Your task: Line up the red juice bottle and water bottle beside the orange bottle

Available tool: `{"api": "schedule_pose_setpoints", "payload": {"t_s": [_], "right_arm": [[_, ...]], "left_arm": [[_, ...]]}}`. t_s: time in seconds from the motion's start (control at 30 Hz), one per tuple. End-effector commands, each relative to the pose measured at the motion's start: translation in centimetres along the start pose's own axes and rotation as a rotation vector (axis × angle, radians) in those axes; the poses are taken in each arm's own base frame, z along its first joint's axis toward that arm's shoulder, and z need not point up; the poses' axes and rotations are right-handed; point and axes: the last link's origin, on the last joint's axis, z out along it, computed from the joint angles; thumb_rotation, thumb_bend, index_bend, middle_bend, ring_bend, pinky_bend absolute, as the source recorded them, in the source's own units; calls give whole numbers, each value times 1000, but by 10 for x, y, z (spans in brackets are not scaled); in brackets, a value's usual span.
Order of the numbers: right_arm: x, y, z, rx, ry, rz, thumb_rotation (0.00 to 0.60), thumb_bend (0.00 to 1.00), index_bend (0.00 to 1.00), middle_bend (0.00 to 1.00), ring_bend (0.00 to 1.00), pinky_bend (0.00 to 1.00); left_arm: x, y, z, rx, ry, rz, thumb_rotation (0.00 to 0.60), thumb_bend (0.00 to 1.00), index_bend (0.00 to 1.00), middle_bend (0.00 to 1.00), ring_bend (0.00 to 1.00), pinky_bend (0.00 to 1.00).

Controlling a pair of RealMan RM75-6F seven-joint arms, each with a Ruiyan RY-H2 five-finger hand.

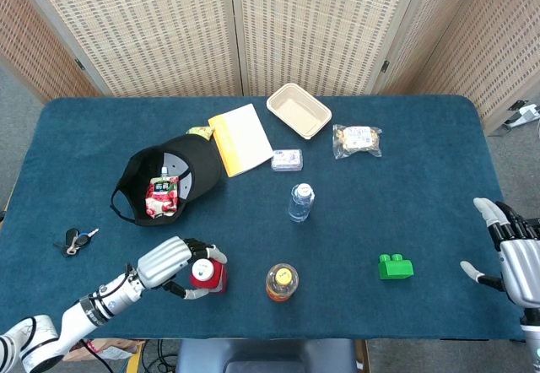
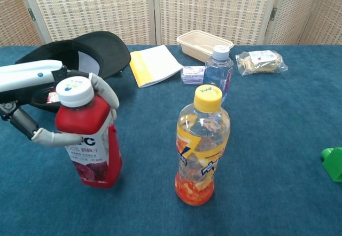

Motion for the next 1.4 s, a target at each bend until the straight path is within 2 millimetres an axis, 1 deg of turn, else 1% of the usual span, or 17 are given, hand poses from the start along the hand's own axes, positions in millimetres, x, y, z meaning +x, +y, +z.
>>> {"api": "schedule_pose_setpoints", "payload": {"t_s": [0.03,0.2,0.33,0.63,0.73,0.9,1.07,1.2,1.3,1.4], "right_arm": [[0,0,-1,0,1,1,600,113,0,129,81,205],[1,0,-2,3,2,0,600,113,0,129,81,205],[2,1,-4,-2,1,0,600,113,0,129,81,205],[2,2,-6,-7,0,2,600,113,0,129,81,205],[2,1,-6,-5,1,2,600,113,0,129,81,205],[2,1,-7,-5,2,1,600,113,0,129,81,205],[3,2,-8,-9,2,0,600,113,0,129,81,205],[3,2,-8,-6,2,1,600,113,0,129,81,205],[3,2,-8,-5,3,0,600,113,0,129,81,205],[3,2,-8,-2,4,6,600,113,0,129,81,205]], "left_arm": [[-2,4,4,-22,4,12,600,269,619,590,539,416],[-5,8,16,-46,-5,25,600,268,618,589,538,417],[-8,9,20,-58,-20,35,600,268,616,589,536,417],[-16,5,19,-37,-60,38,600,268,609,589,534,416],[-17,4,19,-31,-67,36,600,268,588,582,527,409],[-17,6,19,-36,-72,49,600,259,509,492,437,395],[-16,7,18,-33,-79,47,600,236,337,325,293,356],[-16,6,17,-26,-93,47,600,228,289,268,245,343],[-16,7,16,-21,-101,50,600,225,165,196,199,330],[-15,8,16,-17,-95,49,600,224,82,136,154,306]]}}
